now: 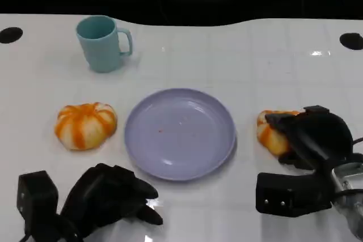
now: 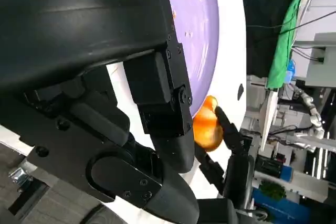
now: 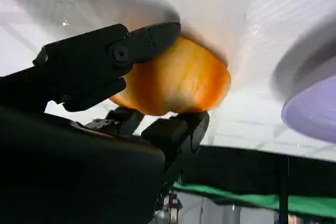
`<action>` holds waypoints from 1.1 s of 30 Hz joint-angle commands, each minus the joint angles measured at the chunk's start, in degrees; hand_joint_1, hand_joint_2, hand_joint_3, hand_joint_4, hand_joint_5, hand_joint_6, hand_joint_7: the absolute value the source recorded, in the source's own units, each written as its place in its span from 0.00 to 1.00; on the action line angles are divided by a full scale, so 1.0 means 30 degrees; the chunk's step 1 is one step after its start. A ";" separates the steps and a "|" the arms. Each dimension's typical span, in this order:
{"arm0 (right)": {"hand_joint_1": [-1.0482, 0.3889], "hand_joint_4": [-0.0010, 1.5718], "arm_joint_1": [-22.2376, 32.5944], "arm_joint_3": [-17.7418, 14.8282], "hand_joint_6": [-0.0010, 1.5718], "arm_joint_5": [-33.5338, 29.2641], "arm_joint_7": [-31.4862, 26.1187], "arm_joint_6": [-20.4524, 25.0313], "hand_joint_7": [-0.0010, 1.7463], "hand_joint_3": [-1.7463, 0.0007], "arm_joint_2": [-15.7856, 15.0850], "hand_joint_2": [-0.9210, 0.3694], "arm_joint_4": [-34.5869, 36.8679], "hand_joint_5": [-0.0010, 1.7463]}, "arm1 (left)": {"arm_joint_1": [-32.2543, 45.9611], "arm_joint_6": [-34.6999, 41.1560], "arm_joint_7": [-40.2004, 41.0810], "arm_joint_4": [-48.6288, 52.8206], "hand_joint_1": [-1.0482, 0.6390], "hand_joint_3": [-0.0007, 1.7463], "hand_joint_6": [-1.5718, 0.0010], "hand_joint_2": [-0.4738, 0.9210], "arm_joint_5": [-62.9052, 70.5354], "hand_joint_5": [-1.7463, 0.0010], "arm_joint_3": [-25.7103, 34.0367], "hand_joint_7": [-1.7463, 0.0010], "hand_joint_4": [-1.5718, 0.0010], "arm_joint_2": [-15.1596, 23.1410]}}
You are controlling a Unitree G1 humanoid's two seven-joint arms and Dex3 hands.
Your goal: Grasp the bread from the table and place it into the plate.
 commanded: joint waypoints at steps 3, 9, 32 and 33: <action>0.53 0.48 -0.0437 -0.0111 0.78 0.0587 -0.2739 -0.2176 0.09 0.88 -0.0500 0.00 0.1230 0.98 | 0.0265 0.0115 0.0131 -0.0240 0.00 0.00 0.00 0.89 0.0121 0.87 0.0035 0.99 0.00 0.0319; 0.58 0.57 -0.0662 -0.0032 0.47 0.0482 -0.4484 -0.2811 0.90 0.87 -0.0461 0.03 0.1692 1.00 | 0.0299 0.0236 0.0096 -0.0341 0.00 0.00 0.00 0.88 0.0031 0.87 0.0059 0.99 0.00 0.0270; 0.60 0.59 -0.1087 -0.0748 0.44 0.1496 -0.4872 -0.3292 1.00 0.31 -0.0395 0.47 -0.0342 1.00 | 0.0270 -0.0071 0.0108 -0.0201 0.00 0.00 0.00 0.89 0.0051 0.87 0.0112 0.98 0.00 0.0239; 0.61 0.60 -0.1051 -0.0804 0.45 0.1592 -0.4830 -0.3361 1.00 0.31 -0.0398 0.47 -0.0561 1.00 | 0.0294 -0.0059 0.0074 -0.0221 0.00 0.00 0.00 0.89 0.0039 0.86 0.0111 0.98 0.00 0.0251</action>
